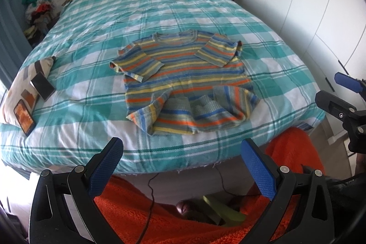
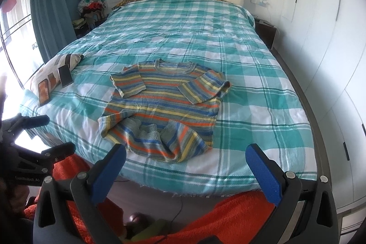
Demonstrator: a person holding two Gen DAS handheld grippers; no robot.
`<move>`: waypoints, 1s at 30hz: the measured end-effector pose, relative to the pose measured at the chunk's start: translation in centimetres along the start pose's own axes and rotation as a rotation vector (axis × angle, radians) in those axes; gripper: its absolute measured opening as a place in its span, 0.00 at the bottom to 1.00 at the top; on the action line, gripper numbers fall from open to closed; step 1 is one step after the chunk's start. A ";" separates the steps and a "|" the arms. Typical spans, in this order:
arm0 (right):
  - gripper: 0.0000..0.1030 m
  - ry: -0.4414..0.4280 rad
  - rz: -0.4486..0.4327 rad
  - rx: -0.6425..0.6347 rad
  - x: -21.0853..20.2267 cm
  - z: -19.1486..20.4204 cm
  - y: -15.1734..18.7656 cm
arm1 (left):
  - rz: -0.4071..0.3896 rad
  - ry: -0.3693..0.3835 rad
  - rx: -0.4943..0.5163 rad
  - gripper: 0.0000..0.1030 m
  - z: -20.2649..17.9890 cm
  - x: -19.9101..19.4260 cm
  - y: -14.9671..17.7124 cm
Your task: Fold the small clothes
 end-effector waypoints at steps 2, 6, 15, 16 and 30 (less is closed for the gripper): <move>1.00 -0.001 0.002 -0.001 0.0 0.1 0.0 | -0.001 0.009 0.005 1.00 -0.3 -0.1 0.0; 1.00 -0.002 0.000 -0.003 0.0 0.1 0.1 | -0.010 0.011 -0.002 1.00 -0.3 -0.2 0.0; 1.00 0.000 0.004 0.001 0.1 0.2 0.2 | -0.018 0.001 -0.030 1.00 0.3 -0.3 -0.2; 1.00 0.004 0.007 0.002 0.1 0.2 0.3 | -0.017 0.003 -0.030 1.00 0.3 -0.3 -0.2; 1.00 0.012 0.024 -0.024 1.0 0.2 0.0 | -0.008 0.001 -0.024 1.00 0.5 0.0 -0.1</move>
Point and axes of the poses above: each gripper's, at about its wrist camera, not at the fingertips, and x roughly the way its jaws point, z to its left, y to its underside, the point moved 5 cm from there along x, roughly the way its jaws point, and after that the axes turned 6 degrees about -z, right-handed, at the moved point
